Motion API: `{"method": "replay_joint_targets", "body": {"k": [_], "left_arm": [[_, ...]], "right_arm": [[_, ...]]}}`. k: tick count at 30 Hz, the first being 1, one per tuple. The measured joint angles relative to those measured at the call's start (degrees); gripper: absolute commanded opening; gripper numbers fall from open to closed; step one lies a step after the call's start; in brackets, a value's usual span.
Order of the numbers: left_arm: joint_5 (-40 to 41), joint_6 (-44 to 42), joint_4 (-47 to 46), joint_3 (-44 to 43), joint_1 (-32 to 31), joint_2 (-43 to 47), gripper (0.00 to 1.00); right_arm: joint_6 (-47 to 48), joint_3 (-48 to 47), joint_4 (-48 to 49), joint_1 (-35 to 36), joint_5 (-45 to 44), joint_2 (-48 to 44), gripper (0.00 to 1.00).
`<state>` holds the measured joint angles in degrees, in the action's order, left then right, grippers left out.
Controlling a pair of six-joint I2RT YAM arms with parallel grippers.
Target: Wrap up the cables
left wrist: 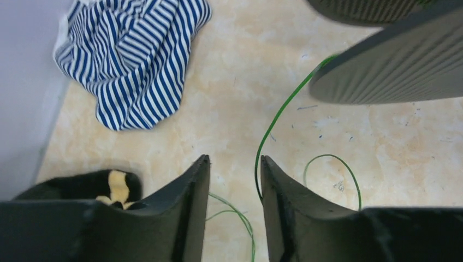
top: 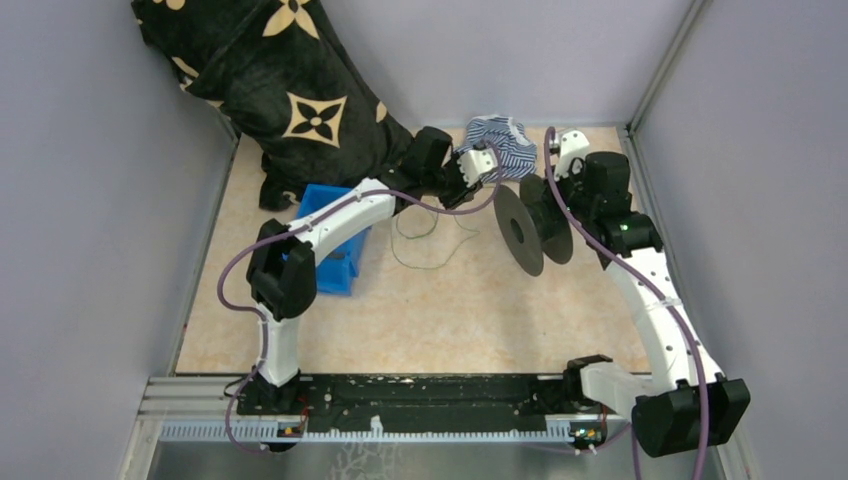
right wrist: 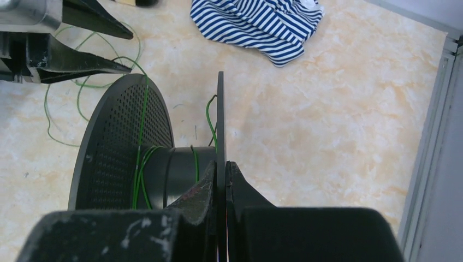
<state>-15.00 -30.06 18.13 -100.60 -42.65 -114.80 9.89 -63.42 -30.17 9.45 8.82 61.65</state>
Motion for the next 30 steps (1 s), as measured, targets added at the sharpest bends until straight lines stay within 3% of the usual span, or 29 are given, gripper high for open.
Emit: {"method": "replay_joint_targets", "body": {"k": [14,30], "left_arm": [[-11.5,4.6,-4.9,11.7,5.9,4.2,0.94],[-22.1,6.3,-7.7,16.7,8.7,6.8,1.00]], "right_arm": [[-1.6,-7.2,-4.2,-1.0,-0.2,1.4,0.00],[-1.8,-9.0,-4.9,-1.0,4.0,3.2,0.00]]}}
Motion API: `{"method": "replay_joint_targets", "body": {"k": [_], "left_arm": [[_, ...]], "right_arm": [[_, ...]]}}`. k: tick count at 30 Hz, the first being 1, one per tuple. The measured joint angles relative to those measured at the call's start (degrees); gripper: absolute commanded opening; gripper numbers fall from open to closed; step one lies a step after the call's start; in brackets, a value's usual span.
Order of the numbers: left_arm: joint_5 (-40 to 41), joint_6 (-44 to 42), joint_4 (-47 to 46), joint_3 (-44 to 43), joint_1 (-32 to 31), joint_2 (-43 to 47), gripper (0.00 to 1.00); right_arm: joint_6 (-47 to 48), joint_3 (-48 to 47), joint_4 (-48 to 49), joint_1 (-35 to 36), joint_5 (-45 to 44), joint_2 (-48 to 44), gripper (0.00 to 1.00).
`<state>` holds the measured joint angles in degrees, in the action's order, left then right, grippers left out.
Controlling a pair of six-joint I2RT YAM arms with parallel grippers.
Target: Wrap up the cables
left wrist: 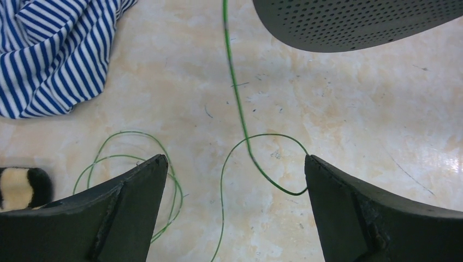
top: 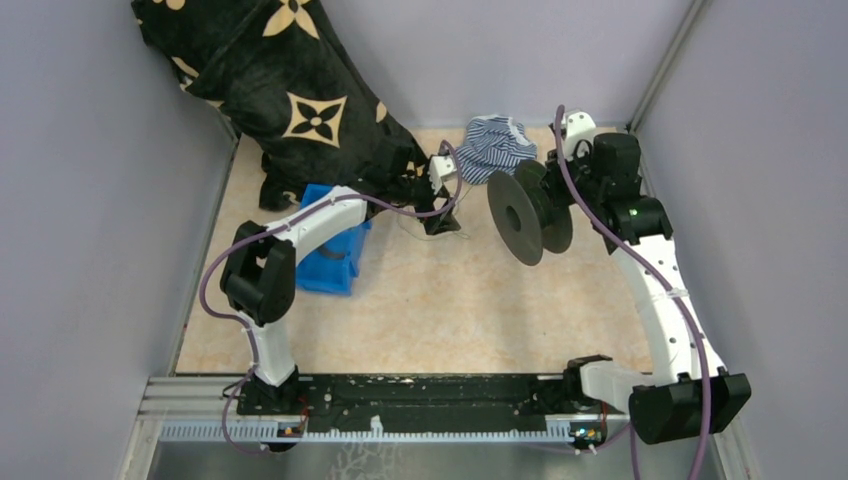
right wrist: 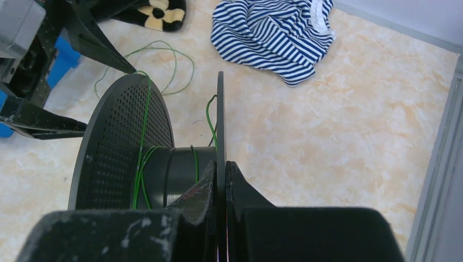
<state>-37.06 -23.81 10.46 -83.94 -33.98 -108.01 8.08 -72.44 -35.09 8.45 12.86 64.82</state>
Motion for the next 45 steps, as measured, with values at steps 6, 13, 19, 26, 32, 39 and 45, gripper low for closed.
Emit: {"method": "replay_joint_targets", "body": {"k": [6,13,19,26,32,39,45], "left_arm": [[-4.9,0.0,0.0,0.5,0.0,0.0,1.00],[-8.3,0.0,-0.3,3.1,0.0,0.8,1.00],[-8.4,-1.6,-0.9,5.2,0.1,2.0,1.00],[-8.4,-4.5,-2.8,10.1,1.5,5.7,1.00],[-8.0,-7.7,-3.1,12.3,2.7,7.6,0.96],[-6.9,-10.4,-2.7,12.5,2.9,7.5,0.89],[-7.3,-8.9,-2.3,10.7,2.9,2.4,0.83]], "right_arm": [[-0.4,-1.5,0.1,0.0,3.5,0.4,0.00],[-0.4,-1.6,0.1,0.0,6.4,0.5,0.00],[-0.5,-3.5,-0.8,0.0,7.0,0.7,0.00],[-0.6,-4.6,-1.5,0.0,6.7,0.7,0.00],[-0.7,-4.8,-2.5,0.0,6.7,0.7,0.00],[-1.3,-6.8,-4.0,0.0,7.3,0.7,0.00],[-2.1,-8.0,-4.4,0.0,8.5,0.6,0.00]]}}
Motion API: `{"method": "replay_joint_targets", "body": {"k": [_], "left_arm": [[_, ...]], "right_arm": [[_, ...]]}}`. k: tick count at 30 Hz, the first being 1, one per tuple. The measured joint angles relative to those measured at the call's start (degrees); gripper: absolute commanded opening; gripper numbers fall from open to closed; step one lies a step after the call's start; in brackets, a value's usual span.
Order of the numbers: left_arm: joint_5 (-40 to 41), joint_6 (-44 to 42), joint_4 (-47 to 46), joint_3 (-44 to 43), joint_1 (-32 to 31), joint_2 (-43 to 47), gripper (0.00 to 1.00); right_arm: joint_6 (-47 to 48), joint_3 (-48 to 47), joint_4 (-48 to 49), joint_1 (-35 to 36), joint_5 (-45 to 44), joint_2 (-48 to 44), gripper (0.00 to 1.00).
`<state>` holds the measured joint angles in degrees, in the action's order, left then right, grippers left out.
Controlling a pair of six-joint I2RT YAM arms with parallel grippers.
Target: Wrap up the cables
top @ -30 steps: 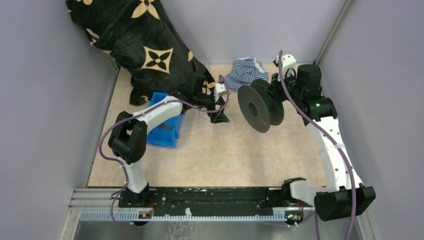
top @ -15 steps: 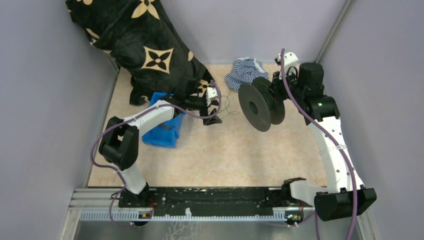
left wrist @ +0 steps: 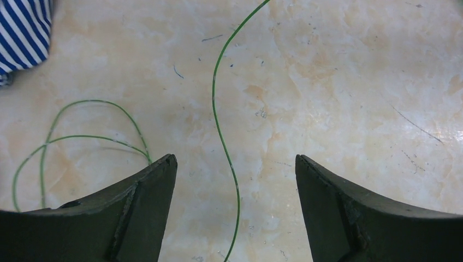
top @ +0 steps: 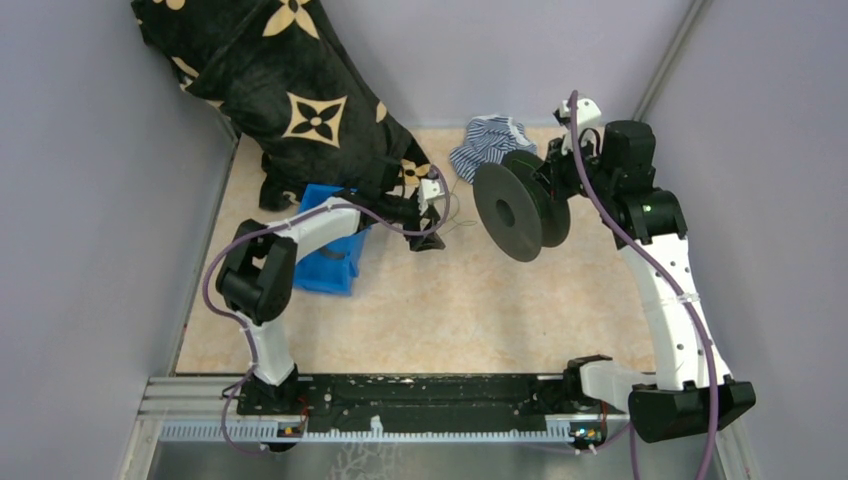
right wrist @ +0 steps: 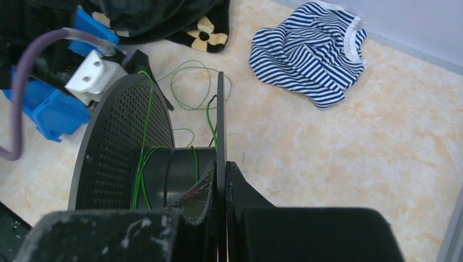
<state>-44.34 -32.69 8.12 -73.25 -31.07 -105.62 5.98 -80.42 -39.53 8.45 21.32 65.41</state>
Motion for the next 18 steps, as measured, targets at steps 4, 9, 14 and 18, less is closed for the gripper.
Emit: {"method": "replay_joint_targets", "body": {"k": [4,9,14,18], "left_arm": [[-1.1,2.3,1.0,-1.8,0.0,-4.3,0.75],[-2.9,5.0,1.3,-3.2,0.0,-7.1,0.56],[-4.0,6.3,1.3,-3.9,0.0,-7.6,0.36],[-4.6,6.6,1.3,-3.9,0.0,-7.7,0.19]], "right_arm": [[-0.2,-0.6,-0.6,0.0,0.4,-0.1,0.00],[-0.2,-1.1,-0.8,0.0,0.5,-0.2,0.00],[-0.3,-1.1,-0.9,0.0,0.5,-0.2,0.00],[-0.3,-1.1,-0.9,0.0,0.5,-0.2,0.00]]}}
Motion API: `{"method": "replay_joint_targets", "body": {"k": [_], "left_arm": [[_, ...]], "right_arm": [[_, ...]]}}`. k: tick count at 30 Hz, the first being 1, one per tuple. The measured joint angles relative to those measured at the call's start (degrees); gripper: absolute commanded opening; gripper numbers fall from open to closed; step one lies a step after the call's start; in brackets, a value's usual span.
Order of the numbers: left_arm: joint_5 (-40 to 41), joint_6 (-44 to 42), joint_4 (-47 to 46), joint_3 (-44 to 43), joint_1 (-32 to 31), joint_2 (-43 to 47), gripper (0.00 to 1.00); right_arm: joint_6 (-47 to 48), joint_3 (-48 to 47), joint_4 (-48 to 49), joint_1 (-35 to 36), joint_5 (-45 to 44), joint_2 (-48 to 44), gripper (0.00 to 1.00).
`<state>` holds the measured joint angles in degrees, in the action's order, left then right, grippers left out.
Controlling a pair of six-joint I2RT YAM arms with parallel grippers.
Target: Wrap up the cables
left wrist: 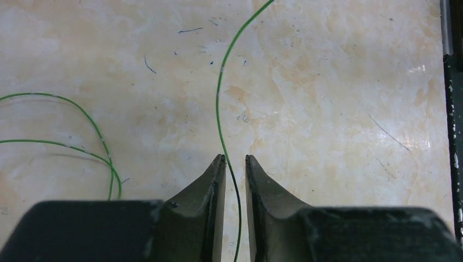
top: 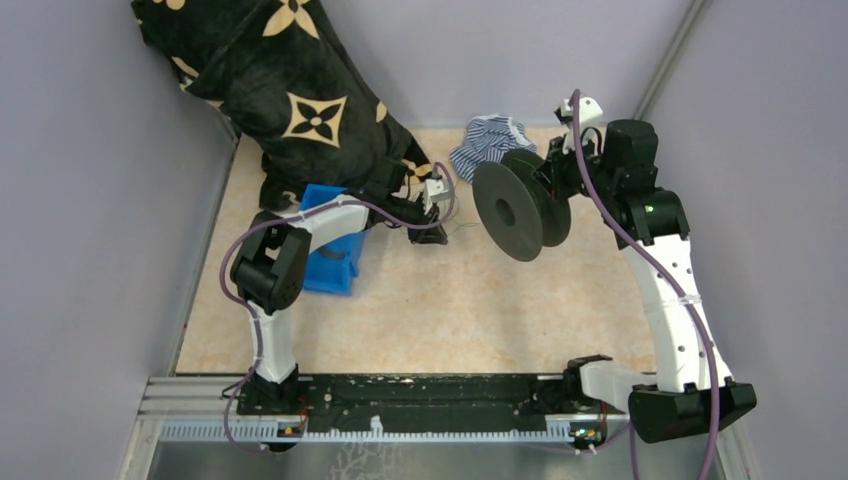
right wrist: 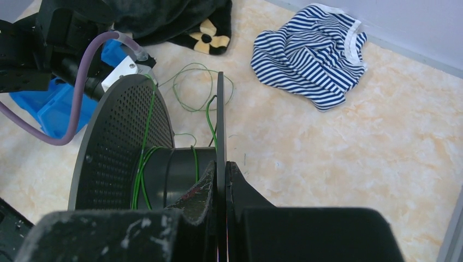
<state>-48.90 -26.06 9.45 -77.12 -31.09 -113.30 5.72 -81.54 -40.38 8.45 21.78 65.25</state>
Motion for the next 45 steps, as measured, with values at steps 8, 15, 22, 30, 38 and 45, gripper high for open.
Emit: {"method": "replay_joint_targets", "body": {"k": [8,15,22,30,38,45], "left_arm": [[-0.6,-2.3,2.6,0.0,0.0,0.0,0.00],[-0.7,-5.7,4.8,1.6,0.0,0.2,0.00],[-1.2,-8.1,7.1,3.4,0.0,1.4,0.00],[-0.6,-11.1,10.2,3.5,-0.6,3.1,0.00],[4.0,-15.0,12.9,4.2,-2.4,4.9,0.00],[9.9,-19.1,15.0,5.2,-5.0,4.9,0.00]], "right_arm": [[-0.5,-1.0,-0.5,0.0,-1.9,0.0,0.00],[-2.1,-4.9,-0.6,0.0,-5.7,0.8,0.00],[-4.4,-7.6,-0.4,-0.7,-10.6,3.7,0.00],[-7.5,-9.8,0.5,-0.8,-15.1,7.7,0.00],[-10.5,-12.5,1.0,-1.5,-14.6,11.7,0.00],[-13.4,-14.3,1.4,-3.1,-13.8,14.0,0.00]]}}
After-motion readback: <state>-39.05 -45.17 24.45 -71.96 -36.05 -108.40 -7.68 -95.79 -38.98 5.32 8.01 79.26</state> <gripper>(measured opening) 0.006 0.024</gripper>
